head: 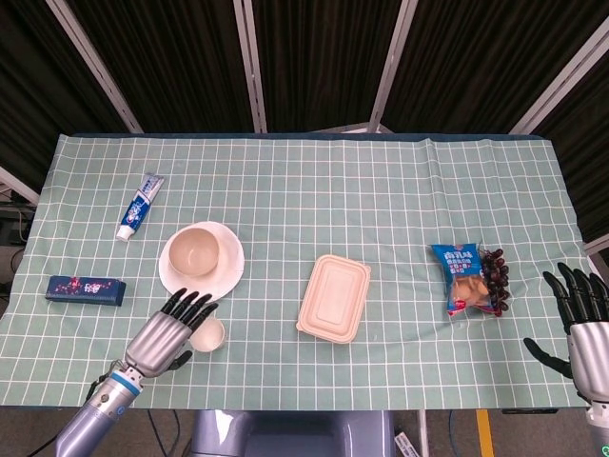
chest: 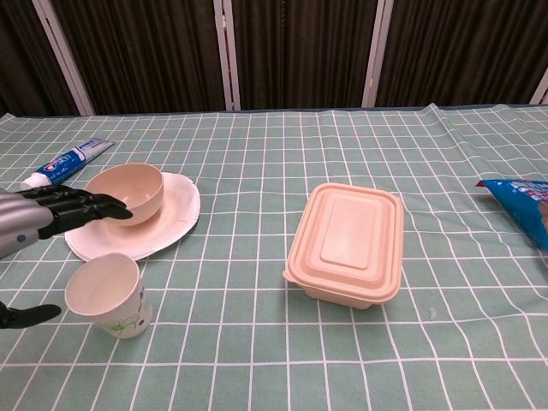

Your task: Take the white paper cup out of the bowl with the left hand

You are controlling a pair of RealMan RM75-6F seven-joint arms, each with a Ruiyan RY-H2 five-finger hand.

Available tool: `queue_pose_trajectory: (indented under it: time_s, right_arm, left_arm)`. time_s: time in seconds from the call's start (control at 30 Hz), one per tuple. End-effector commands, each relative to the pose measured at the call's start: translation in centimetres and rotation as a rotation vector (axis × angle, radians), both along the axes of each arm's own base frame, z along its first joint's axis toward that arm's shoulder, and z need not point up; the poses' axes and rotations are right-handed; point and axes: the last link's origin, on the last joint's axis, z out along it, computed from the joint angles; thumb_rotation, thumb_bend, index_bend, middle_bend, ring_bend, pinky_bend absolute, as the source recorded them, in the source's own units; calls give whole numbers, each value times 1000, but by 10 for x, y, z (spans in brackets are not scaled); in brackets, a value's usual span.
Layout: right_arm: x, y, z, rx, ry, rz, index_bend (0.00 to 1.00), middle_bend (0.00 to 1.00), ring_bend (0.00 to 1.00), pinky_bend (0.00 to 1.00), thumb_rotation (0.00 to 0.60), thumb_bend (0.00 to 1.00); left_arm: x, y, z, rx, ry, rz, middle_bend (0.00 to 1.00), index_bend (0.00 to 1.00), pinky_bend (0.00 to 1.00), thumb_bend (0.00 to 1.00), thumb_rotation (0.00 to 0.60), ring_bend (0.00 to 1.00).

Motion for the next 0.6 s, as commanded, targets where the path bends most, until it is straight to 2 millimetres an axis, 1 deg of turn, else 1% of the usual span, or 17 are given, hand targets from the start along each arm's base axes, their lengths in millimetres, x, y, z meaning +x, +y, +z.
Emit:
queue_pose_trajectory:
  time_s: [0.03,0.07,0.1,0.13,0.2,0.27,0.37,0.47,0.53,0.6]
  right_arm:
    - [0,0,0,0,0,1,69,0,0,0,600,37]
    - [0,0,0,0,0,2,69,0,0,0,600,38]
    - [0,0,-1,1,2,2,69,0,0,0,600,38]
    - [0,0,-1,2,4,2,69,0,0,0,600,38]
    - [1,-1,-2,2,5,4,68,0,0,0,600,37]
    - [1,-1,-3,3,8,6,68,0,0,0,600,38]
    - [1,-2,-5,5,16,5,67,0,0,0,600,38]
    - [1,-2,-5,3,20,6,63,0,0,0,600,36]
    - [1,-2,-5,2,22,9,54,0,0,0,600,37]
    - [2,-1,-5,-1,24,13,39,0,0,0,600,37]
  left_arm:
    - [-4,-8,19,54,-52,22,0,37,0,309,600,0]
    - [-5,-9,25,78,-68,26,0,36,0,307,600,0]
    - [-7,-11,35,128,-99,40,0,33,0,305,600,0]
    - [-12,-17,50,194,-134,59,0,27,0,301,600,0]
    - [-21,-23,69,304,-150,68,0,13,0,294,600,0]
    - [-32,-29,82,409,-153,82,0,1,0,271,600,0]
    - [-47,-36,93,503,-167,128,0,0,0,202,600,0]
    - [-62,-39,101,561,-155,160,0,0,0,119,600,0]
    - [-70,-39,106,595,-153,188,0,0,0,90,600,0]
    - [-76,-40,109,611,-154,210,0,0,0,86,600,0]
